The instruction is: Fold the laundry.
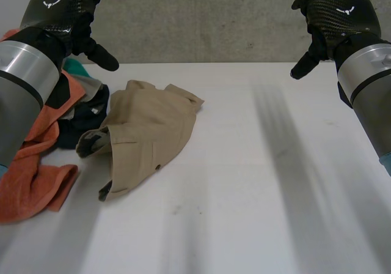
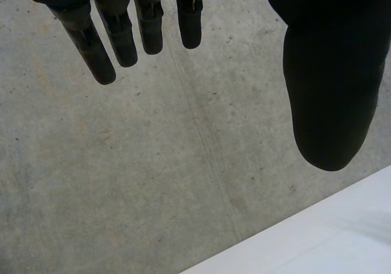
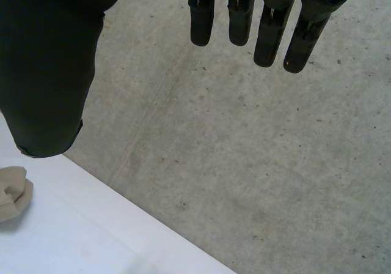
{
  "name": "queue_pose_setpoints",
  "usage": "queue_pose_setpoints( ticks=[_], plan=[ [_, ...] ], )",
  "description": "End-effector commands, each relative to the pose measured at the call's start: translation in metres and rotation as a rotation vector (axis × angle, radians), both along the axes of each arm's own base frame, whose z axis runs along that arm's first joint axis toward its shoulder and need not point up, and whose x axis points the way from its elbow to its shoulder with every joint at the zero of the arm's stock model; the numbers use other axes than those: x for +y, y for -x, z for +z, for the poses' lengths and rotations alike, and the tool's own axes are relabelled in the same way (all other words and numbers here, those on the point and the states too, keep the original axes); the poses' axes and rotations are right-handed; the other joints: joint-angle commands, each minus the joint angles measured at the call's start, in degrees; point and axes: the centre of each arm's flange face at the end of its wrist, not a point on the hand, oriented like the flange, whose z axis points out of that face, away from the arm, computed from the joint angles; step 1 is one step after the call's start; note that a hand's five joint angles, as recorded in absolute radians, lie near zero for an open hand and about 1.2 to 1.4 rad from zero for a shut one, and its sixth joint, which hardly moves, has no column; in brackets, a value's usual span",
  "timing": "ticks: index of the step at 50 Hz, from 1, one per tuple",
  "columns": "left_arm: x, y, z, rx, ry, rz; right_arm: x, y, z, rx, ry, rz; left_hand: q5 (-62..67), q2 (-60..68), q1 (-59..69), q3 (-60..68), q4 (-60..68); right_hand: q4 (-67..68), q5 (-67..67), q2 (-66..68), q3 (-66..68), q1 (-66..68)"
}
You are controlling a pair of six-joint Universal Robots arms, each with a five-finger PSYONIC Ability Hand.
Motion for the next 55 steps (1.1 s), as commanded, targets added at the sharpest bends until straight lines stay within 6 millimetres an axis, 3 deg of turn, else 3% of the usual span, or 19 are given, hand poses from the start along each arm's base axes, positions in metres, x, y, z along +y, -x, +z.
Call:
queue_pose_setpoints(
  ticks=[1,11,15,22,26,31,33,34,37,38,41,47,50,55],
  plan=[
    [0.000,0.000,-0.002,-0.013,-0.002,0.000,0.001,0.000,0.000,0.007,-0.010,0.007,-5.8,-6.0,-5.7,-5.7,-5.9,-3.9,-4.7,-5.3,-5.6,-4.2],
    [0.003,0.000,-0.011,-0.078,-0.005,0.007,0.004,0.001,-0.001,0.026,-0.025,0.012,-5.7,-5.9,-5.7,-5.6,-5.9,-3.9,-4.7,-5.3,-5.6,-4.2],
    [0.005,0.001,-0.037,-0.207,-0.035,0.011,0.010,-0.001,-0.010,0.130,-0.061,0.036,-4.9,-5.1,-4.8,-4.8,-5.0,-3.9,-4.7,-5.3,-5.6,-4.2],
    [0.005,0.001,-0.122,-0.545,-0.150,-0.012,0.018,0.000,-0.047,0.275,-0.141,0.075,-5.0,-5.3,-5.0,-5.0,-5.2,-3.9,-4.7,-5.3,-5.6,-4.2],
    [-0.005,0.004,-0.156,-0.624,-0.181,-0.022,0.021,0.004,-0.066,0.306,-0.193,0.074,-4.2,-4.4,-4.1,-4.1,-4.4,-3.9,-4.7,-5.3,-5.6,-4.2],
    [-0.018,0.007,-0.181,-0.636,-0.210,-0.027,0.017,0.010,-0.084,0.324,-0.247,0.062,0.5,0.3,0.6,0.6,0.3,-3.9,-4.7,-5.3,-5.6,-4.2],
    [-0.023,0.008,-0.184,-0.633,-0.210,-0.025,0.016,0.010,-0.087,0.329,-0.255,0.061,11.0,10.8,11.1,11.1,10.9,-3.9,-4.7,-5.3,-5.6,-4.2],
    [-0.026,0.010,-0.183,-0.627,-0.206,-0.025,0.015,0.009,-0.087,0.327,-0.254,0.061,28.4,28.2,28.5,28.5,28.3,-3.9,-4.7,-5.3,-5.6,-4.2],
    [-0.029,0.013,-0.177,-0.617,-0.181,-0.024,0.014,0.009,-0.087,0.328,-0.252,0.061,60.1,59.9,60.2,60.2,60.0,-3.9,-4.7,-5.3,-5.6,-4.2],
    [-0.031,0.017,-0.170,-0.607,-0.160,-0.023,0.014,0.009,-0.087,0.327,-0.251,0.061,64.2,64.0,64.3,64.3,64.0,-3.9,-4.7,-5.3,-5.6,-4.2],
    [-0.032,0.023,-0.161,-0.567,-0.138,-0.024,0.013,0.009,-0.085,0.325,-0.247,0.059,64.2,64.0,64.3,64.3,64.1,-3.9,-4.7,-5.3,-5.6,-4.2],
    [-0.005,0.066,-0.121,-0.326,-0.093,-0.146,0.009,0.010,-0.078,0.317,-0.226,0.049,64.2,64.0,64.3,64.3,64.1,-3.9,-4.7,-5.3,-5.6,-4.2],
    [0.010,0.089,-0.102,-0.197,-0.071,-0.217,-0.002,0.022,-0.075,0.309,-0.224,0.005,64.2,64.0,64.3,64.3,64.1,-3.9,-4.7,-5.3,-5.6,-4.2],
    [0.032,0.119,-0.093,-0.076,-0.062,-0.317,-0.012,0.035,-0.070,0.298,-0.217,-0.042,64.2,64.0,64.3,64.3,64.1,-3.9,-4.7,-5.3,-5.6,-4.2]
  ],
)
